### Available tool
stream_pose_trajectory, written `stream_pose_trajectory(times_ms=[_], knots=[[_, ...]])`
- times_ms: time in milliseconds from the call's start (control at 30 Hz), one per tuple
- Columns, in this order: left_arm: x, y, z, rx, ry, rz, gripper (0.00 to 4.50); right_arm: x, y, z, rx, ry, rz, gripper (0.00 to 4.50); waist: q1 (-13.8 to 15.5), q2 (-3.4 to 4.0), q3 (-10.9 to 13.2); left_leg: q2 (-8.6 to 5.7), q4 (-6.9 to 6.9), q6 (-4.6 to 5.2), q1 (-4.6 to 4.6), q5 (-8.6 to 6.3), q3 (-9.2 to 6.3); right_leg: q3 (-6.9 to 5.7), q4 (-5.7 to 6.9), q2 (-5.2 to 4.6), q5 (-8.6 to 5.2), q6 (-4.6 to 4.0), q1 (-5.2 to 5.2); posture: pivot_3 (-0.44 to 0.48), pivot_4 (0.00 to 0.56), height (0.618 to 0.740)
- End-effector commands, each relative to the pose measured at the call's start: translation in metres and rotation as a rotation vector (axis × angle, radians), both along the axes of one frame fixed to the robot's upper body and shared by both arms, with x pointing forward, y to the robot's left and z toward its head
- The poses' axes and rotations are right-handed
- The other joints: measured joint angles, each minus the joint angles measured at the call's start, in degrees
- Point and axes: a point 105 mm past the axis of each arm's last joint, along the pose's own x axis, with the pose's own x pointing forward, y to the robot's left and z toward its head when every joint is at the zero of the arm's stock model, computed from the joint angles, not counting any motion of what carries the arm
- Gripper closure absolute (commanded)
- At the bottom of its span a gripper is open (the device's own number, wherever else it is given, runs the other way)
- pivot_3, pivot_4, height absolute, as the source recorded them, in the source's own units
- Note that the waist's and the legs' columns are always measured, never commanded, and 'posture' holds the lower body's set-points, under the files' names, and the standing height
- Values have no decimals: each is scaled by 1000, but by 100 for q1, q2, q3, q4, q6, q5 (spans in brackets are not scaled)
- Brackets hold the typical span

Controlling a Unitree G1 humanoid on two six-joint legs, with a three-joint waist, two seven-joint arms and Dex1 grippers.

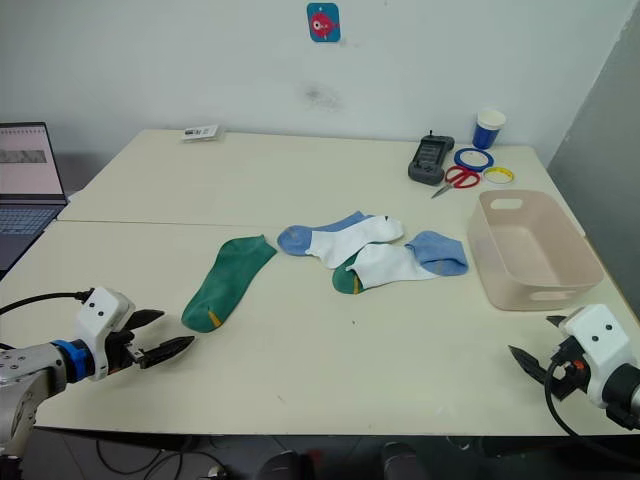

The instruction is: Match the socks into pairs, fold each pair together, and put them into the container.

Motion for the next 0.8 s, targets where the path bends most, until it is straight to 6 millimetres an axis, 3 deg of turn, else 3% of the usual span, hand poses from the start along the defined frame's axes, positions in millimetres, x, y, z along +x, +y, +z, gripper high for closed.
stream_pose_trajectory(times_ms=[33, 300, 467, 600, 800], knots=[[2, -7, 14, 0, -26, -45, 46, 1, -4, 13, -26, -61, -5, 49, 0, 0, 0, 0, 0, 0, 0, 0, 0, 0, 0, 0, 0, 0, 0, 0, 150, 725], [1, -13, 30, -105, -109, -96, 46, 1, 0, 15, -7, -119, -18, 49, 0, 1, 1, 1, 0, 0, 0, 0, -1, -3, 0, 0, 0, 0, 0, 0, 150, 725], [-8, -16, 32, -180, -54, -139, 46, 2, 2, 17, 30, -143, -23, 49, -1, 3, 2, 0, 1, 0, 0, 0, 0, -3, 0, -1, 0, 0, 1, 0, 150, 725], [-5, -5, 33, -119, -78, -122, 46, 0, -1, 13, 24, -131, -28, 49, 0, 3, 2, 1, 1, 0, 0, 0, -2, -4, 1, 0, 0, 0, 0, 0, 150, 725], [-3, -4, 34, -102, -104, -131, 46, 0, 2, 13, 27, -131, -15, 49, 0, 3, 2, 0, 1, 0, 0, 0, 0, -3, 0, -1, 0, 0, 0, 0, 150, 725]])
